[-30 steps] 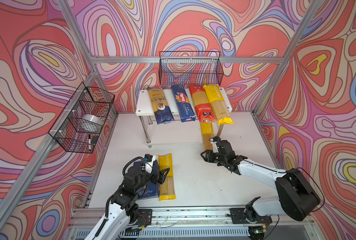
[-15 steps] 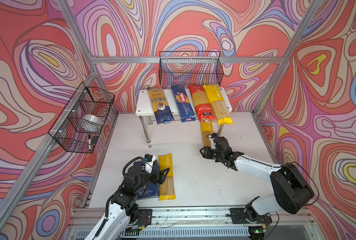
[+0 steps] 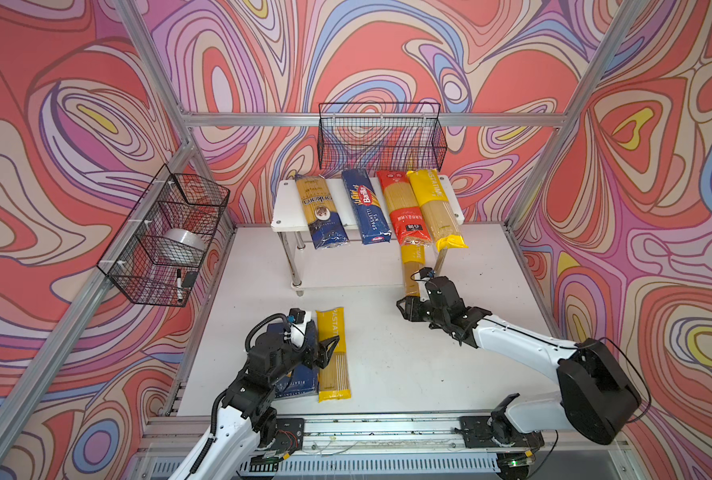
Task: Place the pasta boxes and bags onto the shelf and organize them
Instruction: 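Swing the right gripper toward the left gripper over the nearer PASTATIME bag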
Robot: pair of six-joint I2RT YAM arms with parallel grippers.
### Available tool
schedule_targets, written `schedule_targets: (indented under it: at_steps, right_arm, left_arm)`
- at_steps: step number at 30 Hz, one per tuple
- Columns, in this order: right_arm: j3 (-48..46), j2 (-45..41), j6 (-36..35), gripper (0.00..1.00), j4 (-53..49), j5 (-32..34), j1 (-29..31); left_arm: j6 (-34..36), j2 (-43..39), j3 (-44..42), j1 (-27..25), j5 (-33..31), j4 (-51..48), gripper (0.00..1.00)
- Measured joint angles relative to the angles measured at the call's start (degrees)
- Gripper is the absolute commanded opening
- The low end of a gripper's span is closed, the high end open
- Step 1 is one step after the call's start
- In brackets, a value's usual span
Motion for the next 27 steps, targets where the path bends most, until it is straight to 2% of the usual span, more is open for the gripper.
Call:
schedule_targets:
  at_steps: [4, 8, 13, 19, 27]
  right_arm:
    - [-2.2, -2.9, 2.3, 0.61, 0.4, 2.4, 9.0]
    - [-4.3, -2.5, 5.6, 0.62, -1.0, 6.3, 17.2]
    - [-1.0, 1.0, 8.2, 0.67, -2.8, 11.0, 26.9]
    - [2.8, 4.3, 10.1, 0.72, -2.7, 11.9, 28.7]
    - [8.0, 10.1, 10.0, 0.80, -3.2, 12.0, 29.3]
  left_arm:
    - [-0.2, 0.3, 0.6, 0.0, -1.9, -1.6, 1.00]
    - [-1.0, 0.4, 4.6, 0.0, -6.3, -7.8, 1.00]
    - [-2.8, -2.8, 8.1, 0.0, -11.7, -12.8, 1.00]
    - [-4.3, -5.0, 8.3, 0.0, -14.9, -17.3, 1.00]
    - [-5.1, -5.8, 12.9, 0.0, -22.0, -23.2, 1.00]
